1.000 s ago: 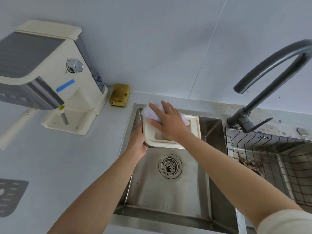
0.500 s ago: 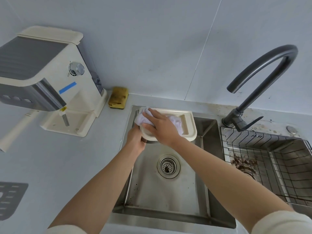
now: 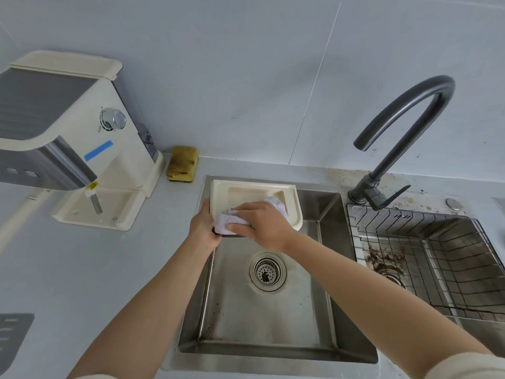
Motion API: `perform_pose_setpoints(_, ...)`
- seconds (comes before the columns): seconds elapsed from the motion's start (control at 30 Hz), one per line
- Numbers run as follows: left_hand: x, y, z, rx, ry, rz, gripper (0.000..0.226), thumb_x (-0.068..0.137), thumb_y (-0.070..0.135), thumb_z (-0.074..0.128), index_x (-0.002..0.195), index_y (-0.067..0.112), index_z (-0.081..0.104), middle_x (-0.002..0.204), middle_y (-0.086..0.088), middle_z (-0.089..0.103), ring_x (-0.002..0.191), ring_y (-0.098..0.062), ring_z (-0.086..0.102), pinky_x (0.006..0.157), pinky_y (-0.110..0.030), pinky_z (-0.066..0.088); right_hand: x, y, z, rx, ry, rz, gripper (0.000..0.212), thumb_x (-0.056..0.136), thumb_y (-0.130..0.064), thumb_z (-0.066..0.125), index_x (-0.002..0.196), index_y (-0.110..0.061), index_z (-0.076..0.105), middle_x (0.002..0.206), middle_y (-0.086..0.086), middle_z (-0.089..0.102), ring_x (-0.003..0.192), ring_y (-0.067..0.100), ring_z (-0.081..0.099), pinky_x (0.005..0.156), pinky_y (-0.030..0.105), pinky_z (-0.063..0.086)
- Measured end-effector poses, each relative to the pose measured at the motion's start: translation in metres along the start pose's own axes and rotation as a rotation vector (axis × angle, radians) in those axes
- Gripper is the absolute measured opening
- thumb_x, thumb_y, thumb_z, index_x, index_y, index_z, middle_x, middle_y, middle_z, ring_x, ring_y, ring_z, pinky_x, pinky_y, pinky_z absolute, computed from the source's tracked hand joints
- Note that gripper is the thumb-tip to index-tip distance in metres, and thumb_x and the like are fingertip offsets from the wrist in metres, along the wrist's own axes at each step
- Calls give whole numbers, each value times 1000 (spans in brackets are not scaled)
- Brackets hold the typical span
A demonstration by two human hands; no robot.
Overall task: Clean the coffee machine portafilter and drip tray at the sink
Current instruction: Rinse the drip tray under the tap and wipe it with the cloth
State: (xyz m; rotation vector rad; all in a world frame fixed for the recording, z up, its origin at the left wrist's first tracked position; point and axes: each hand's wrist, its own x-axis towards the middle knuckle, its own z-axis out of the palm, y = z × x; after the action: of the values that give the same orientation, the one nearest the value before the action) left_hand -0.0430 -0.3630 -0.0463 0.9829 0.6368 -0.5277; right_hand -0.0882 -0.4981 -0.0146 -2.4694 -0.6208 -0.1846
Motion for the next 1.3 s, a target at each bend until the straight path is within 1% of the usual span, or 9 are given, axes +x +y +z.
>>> perform_pose_setpoints(0.1,1,0,-3,34,30,34,38,95,40,43,110,7,55,107,-15,63,102,-33,61,91,-48,49,-8,3,-7,14,4,51,52,84,-43,41,60,0,58,56,3,46,53,22,44,57,29,35)
perform_pose_setpoints(0.2,1,0,-4,72,62,45,28,94,38,46,91,13,57,91,-10,64,88,-27,63,84,-44,52,-13,5,-18,-18,-107,152,55,84,-50,40,60,-2,54,58,3,44,58,20,41,56,28,28)
perform_pose_setpoints(0.3,3,1,-6,115,77,58,29,95,39,44,88,14,57,87,-6,64,81,-22,62,77,-37,52,-16,13,-30,19,-185,308,44,92,-34,51,55,-13,40,54,-4,35,56,18,36,55,28,25)
perform_pose_setpoints(0.4,2,0,-6,144,83,68,29,95,39,43,86,15,57,85,-5,63,78,-20,61,74,-35,51,-16,19,-44,100,-42,415,36,92,-27,52,63,-7,51,54,-3,39,51,10,35,54,25,29)
perform_pose_setpoints(0.6,-3,-13,3,132,40,63,27,95,39,46,88,17,59,85,-6,65,78,-22,62,84,-42,50,-4,27,-54,-23,203,287,43,88,-36,54,118,-6,61,119,12,60,101,29,59,83,37,48)
perform_pose_setpoints(0.8,-9,-17,21,120,18,53,32,93,44,45,92,15,60,77,-2,62,69,-16,58,63,-28,46,-2,28,-20,-250,99,169,42,78,-40,50,96,-9,72,101,16,67,84,38,64,65,44,56)
perform_pose_setpoints(1.0,-8,-17,20,74,42,47,33,93,42,47,104,14,61,89,-5,65,81,-20,62,92,-39,48,-1,29,-16,-228,103,164,45,78,-42,49,96,-7,71,99,10,67,89,36,62,70,46,55)
perform_pose_setpoints(1.17,-10,-17,19,65,54,42,27,94,40,47,87,17,59,88,-5,65,79,-20,61,92,-40,48,-7,22,-12,-87,-15,321,46,86,-41,53,114,-6,65,121,6,61,114,31,49,97,41,39)
perform_pose_setpoints(1.3,-11,-16,15,56,46,36,31,93,40,48,100,12,61,102,-9,66,99,-27,62,100,-46,45,-6,19,-11,8,-89,321,31,92,-27,53,104,-2,67,125,4,59,117,25,48,100,30,33)
